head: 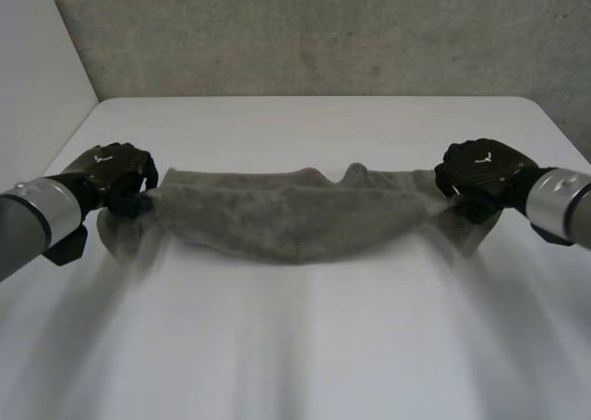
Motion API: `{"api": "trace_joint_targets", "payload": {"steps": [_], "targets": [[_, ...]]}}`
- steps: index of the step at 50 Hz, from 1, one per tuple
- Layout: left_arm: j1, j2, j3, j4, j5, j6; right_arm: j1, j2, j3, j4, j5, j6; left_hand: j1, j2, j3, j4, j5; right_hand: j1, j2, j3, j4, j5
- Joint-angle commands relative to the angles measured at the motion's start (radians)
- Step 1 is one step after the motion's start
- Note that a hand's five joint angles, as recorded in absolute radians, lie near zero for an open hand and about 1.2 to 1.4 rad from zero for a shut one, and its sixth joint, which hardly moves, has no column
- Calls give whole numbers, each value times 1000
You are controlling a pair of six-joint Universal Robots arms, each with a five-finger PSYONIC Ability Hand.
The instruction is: Fold the towel.
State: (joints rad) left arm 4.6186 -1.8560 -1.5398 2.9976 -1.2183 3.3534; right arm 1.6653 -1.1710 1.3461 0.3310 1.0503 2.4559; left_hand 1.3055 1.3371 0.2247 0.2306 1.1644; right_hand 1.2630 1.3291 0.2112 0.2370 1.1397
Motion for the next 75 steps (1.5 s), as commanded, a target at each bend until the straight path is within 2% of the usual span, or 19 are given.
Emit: {"api": "trace_joint_targets", "payload": {"steps": [1,7,10,12,13,14,15,17,20,22,27,38,42,46,50,55,60,68,75], "targets": [[31,-6,59,-42,23,87,-29,16,-184,175,-53,-55,91,59,-50,-56,57,133,67,-37,-62,82],[14,-114,173,47,14,95,17,134,-303,29,-3,-61,91,59,-50,-56,57,133,67,-37,-62,82],[-24,-187,277,182,6,89,71,194,-389,-141,85,-60,91,59,-50,-56,57,133,67,-37,-62,82],[-67,-212,366,388,-19,64,108,211,-485,-354,193,-46,91,59,-50,-56,57,133,67,-37,-62,82],[-67,-212,366,389,-20,64,108,211,-486,-356,194,-46,91,59,-50,-56,57,133,67,-37,-62,82],[-83,-207,394,508,-42,37,119,202,-522,-469,230,-22,91,59,-50,-56,57,133,67,-37,-62,82],[-83,-207,394,509,-43,37,125,180,-545,-571,264,29,91,59,-50,-56,57,133,67,-37,-62,82],[-104,-163,414,721,-82,-44,126,145,-553,-652,278,102,91,59,-50,-56,57,133,67,-37,-62,82],[-107,-57,408,845,-86,-136,113,61,-538,-708,260,268,91,59,-50,-56,57,133,67,-37,-62,82],[-98,-14,403,850,-79,-184,100,33,-527,-702,235,334,91,59,-50,-56,57,133,67,-37,-62,82],[-92,17,365,851,-37,-270,71,5,-441,-659,134,419,91,59,-50,-56,57,133,67,-37,-62,82],[-84,-17,172,834,106,-267,25,-10,-245,-503,-97,410,91,59,-50,-56,57,133,67,-37,-62,82],[-74,-100,57,787,178,-256,16,42,-133,-442,-173,330,91,59,-50,-56,57,133,67,-37,-62,82],[-46,-146,-10,745,221,-209,8,91,-73,-374,-190,217,91,59,-50,-56,57,133,67,-37,-62,82],[2,-192,-81,672,250,-61,-12,154,-47,-218,-187,5,91,59,-50,-56,57,133,67,-37,-62,82],[11,-198,-106,549,250,89,-42,168,-62,-55,-187,-132,91,59,-50,-56,57,133,67,-37,-62,82],[14,-177,-86,358,249,175,-53,160,-106,38,-190,-129,91,59,-50,-56,57,133,67,-37,-62,82],[11,-103,-75,178,238,181,-52,151,-177,112,-182,-109,91,59,-50,-56,57,133,67,-37,-62,82],[-1,-72,-49,132,234,158,-56,197,-268,117,-187,-35,91,59,-50,-56,57,133,67,-37,-62,82]]}}
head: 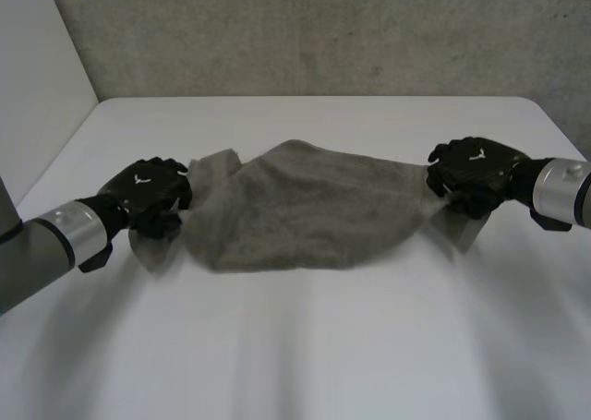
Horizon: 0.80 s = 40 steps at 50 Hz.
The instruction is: Fold the towel.
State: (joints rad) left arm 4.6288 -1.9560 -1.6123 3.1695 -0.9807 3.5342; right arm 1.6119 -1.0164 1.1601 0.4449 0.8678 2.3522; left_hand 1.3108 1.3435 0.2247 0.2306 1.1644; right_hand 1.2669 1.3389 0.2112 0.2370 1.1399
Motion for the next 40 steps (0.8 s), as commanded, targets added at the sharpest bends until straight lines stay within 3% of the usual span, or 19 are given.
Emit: {"api": "trace_joint_targets", "payload": {"steps": [1,8,10,14,15,16,17,18,19,20,21,23,27,40], "targets": [[-13,20,35,-39,-9,-29,-3,83,-106,-3,-4,75,85,53,-50,-56,57,129,57,-37,-62,82],[-18,-118,138,-17,-58,-32,16,240,-246,-41,53,75,85,53,-50,-56,57,129,57,-37,-62,82],[-22,-208,218,-7,-82,-32,34,295,-279,-153,124,85,85,53,-50,-56,57,129,57,-37,-62,82],[-24,-270,276,30,-105,-41,59,317,-275,-305,185,96,85,53,-50,-56,57,129,57,-37,-62,82],[-24,-291,291,70,-114,-43,66,320,-266,-377,210,108,85,53,-50,-56,57,-21,-93,-37,-62,-68],[-24,-291,292,70,-115,-43,68,320,-252,-438,230,133,85,53,-50,-56,57,-409,-481,-37,-62,-456],[-25,-302,298,114,-125,-44,68,320,-252,-439,231,133,-141,-174,-50,-56,-169,-413,-485,-37,-62,-460],[-27,-305,298,156,-133,-49,68,318,-240,-487,253,172,-437,-469,-50,-56,-465,-936,-1008,-37,-62,-983],[-27,-305,298,156,-133,-49,68,318,-240,-488,254,173,-440,-472,-50,-56,-468,-941,-1013,-37,-62,-989],[-27,-307,298,191,-142,-58,68,317,-232,-529,281,223,-704,-737,-50,-56,-732,-1264,-1336,-37,-62,-1140],[-33,-305,298,219,-159,-70,69,312,-229,-555,313,278,-1000,-1033,-50,-56,-1029,-1267,-1339,-37,-62,-1140],[-38,-304,299,242,-182,-78,68,306,-227,-567,338,326,-1137,-1170,-50,-56,-1164,-1267,-1339,-37,-62,-1140],[-39,-290,302,260,-239,-75,68,265,-206,-566,350,400,-1135,-1168,-50,-56,-1164,-1267,-1339,-37,-62,-1140],[-38,-108,137,253,-239,-31,52,30,44,-505,344,398,-1124,-1156,-50,-56,-1152,-1267,-1339,-37,-62,-1140]]}}
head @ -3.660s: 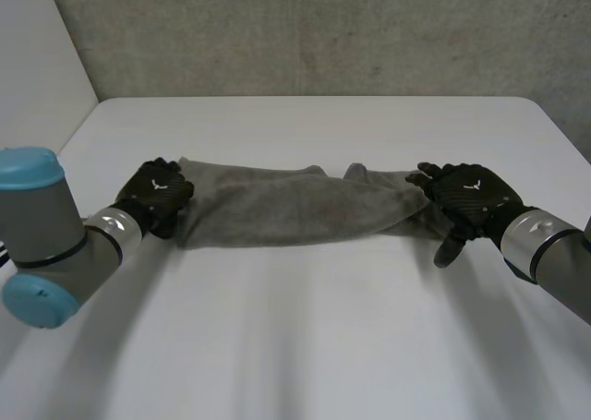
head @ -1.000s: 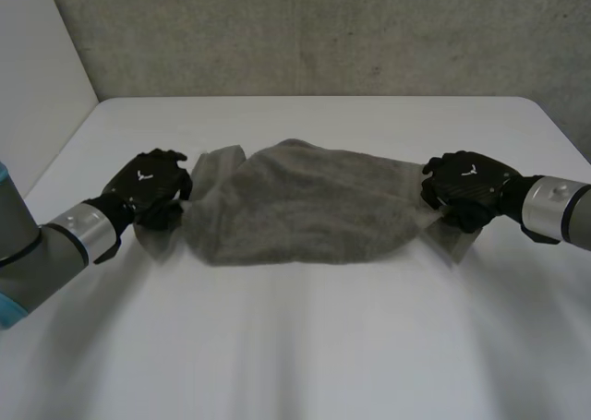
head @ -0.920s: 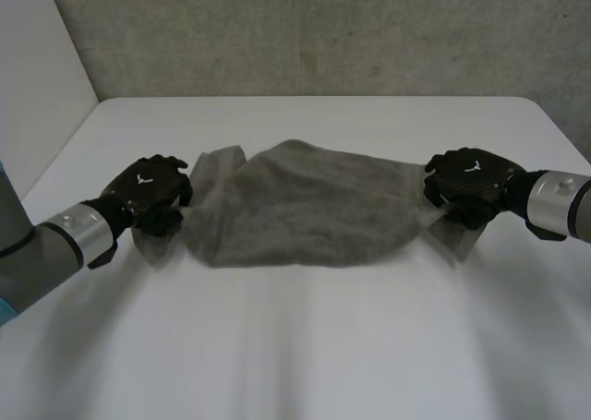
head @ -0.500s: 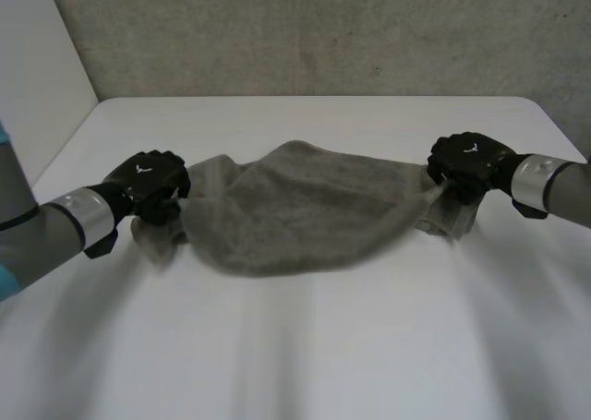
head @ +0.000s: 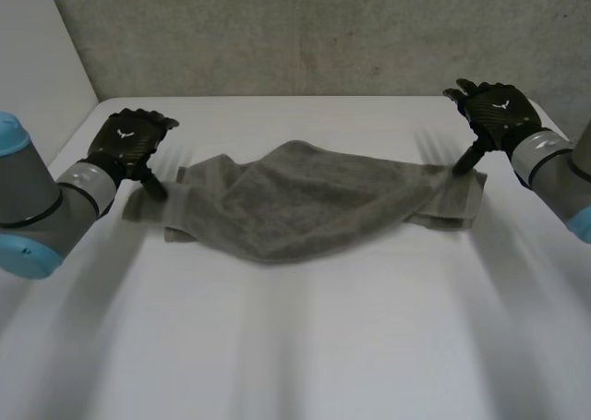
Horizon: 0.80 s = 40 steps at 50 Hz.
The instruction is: Fold the towel.
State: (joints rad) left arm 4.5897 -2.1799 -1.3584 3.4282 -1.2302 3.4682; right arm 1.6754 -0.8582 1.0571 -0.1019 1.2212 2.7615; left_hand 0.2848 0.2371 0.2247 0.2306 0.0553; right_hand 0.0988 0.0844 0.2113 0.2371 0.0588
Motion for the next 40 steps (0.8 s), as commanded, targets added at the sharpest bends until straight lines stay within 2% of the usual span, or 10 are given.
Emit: {"api": "trace_joint_targets", "payload": {"steps": [1,7,12,15,23,29,38,40], "targets": [[2,142,-148,-4,11,52,-13,-157,185,47,-11,-16,-98,-50,-50,-56,-43,-99,-84,-37,-63,-59],[12,192,-232,-7,11,104,-20,-278,323,48,-32,-42,-98,-50,-50,-56,-43,-99,-84,-37,-63,-59],[34,247,-350,-7,11,161,-37,-395,516,42,-92,-195,-86,-38,-50,-56,-31,-14,0,-37,-63,-59],[43,256,-380,-7,11,177,-54,-429,605,31,-94,-279,-80,-32,-50,-56,-25,45,59,-37,-63,-59],[69,296,-494,-4,12,207,-127,-453,728,-11,-98,-437,-45,3,-50,-56,10,124,138,-37,-63,-11],[75,296,-527,-1,11,209,-166,-453,761,-33,-106,-457,17,65,-50,-56,72,148,162,-37,-63,13],[75,299,-554,6,9,213,-275,-452,791,-99,-258,-562,34,82,-50,-56,89,168,183,-37,-63,34],[89,298,-541,35,8,224,-308,-440,778,-111,-326,-617,34,82,-50,-56,89,168,183,-37,-63,34]]}}
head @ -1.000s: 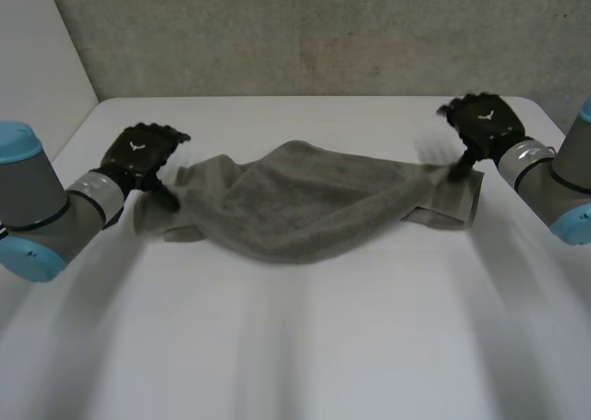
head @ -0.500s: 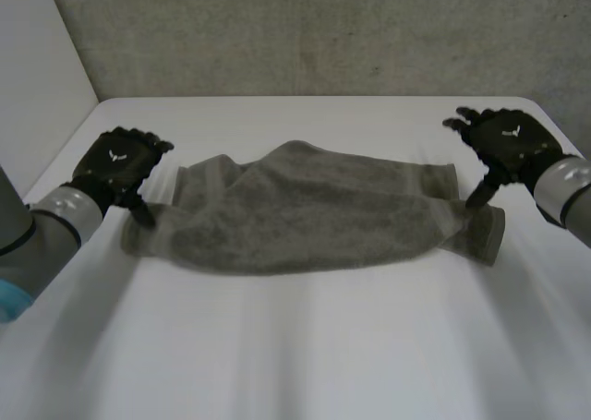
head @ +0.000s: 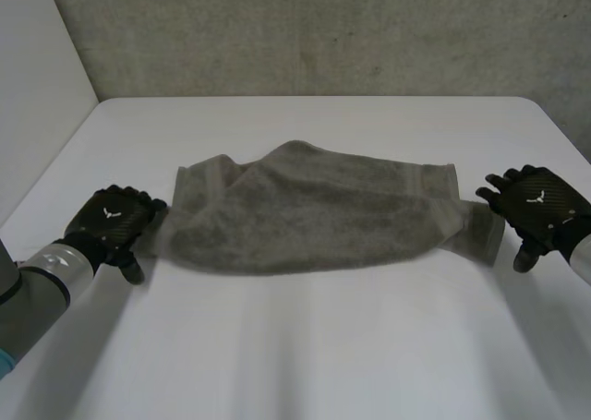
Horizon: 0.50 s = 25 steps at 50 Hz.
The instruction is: Fold the towel.
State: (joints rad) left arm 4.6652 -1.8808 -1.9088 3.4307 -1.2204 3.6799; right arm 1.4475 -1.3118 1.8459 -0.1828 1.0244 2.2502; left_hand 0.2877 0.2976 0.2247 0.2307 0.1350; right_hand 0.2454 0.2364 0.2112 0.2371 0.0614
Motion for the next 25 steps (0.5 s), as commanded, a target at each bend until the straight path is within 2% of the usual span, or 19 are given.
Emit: {"api": "trace_joint_targets", "payload": {"steps": [1,2,4,7,18,25], "targets": [[13,-1,10,33,-2,12,-81,14,-11,-30,-130,-106,31,22,-50,-56,10,22,31,-37,-63,31],[13,-1,10,33,-2,12,-87,26,-19,-37,-160,-130,31,22,-50,-56,10,22,31,-37,-63,31],[50,-14,22,135,-1,15,-87,89,-39,-67,-214,-167,26,16,-50,-56,4,22,31,-37,-63,31],[55,-58,53,235,-1,29,-84,166,-71,-128,-247,-205,23,13,-50,-56,1,22,31,-37,-63,31],[99,-185,129,266,10,140,-75,302,-161,-181,-248,-201,26,16,-50,-56,4,22,31,-37,-63,31],[102,-241,155,271,93,169,-62,335,-192,-215,-248,-181,26,16,-50,-56,4,24,34,-37,-63,34]]}}
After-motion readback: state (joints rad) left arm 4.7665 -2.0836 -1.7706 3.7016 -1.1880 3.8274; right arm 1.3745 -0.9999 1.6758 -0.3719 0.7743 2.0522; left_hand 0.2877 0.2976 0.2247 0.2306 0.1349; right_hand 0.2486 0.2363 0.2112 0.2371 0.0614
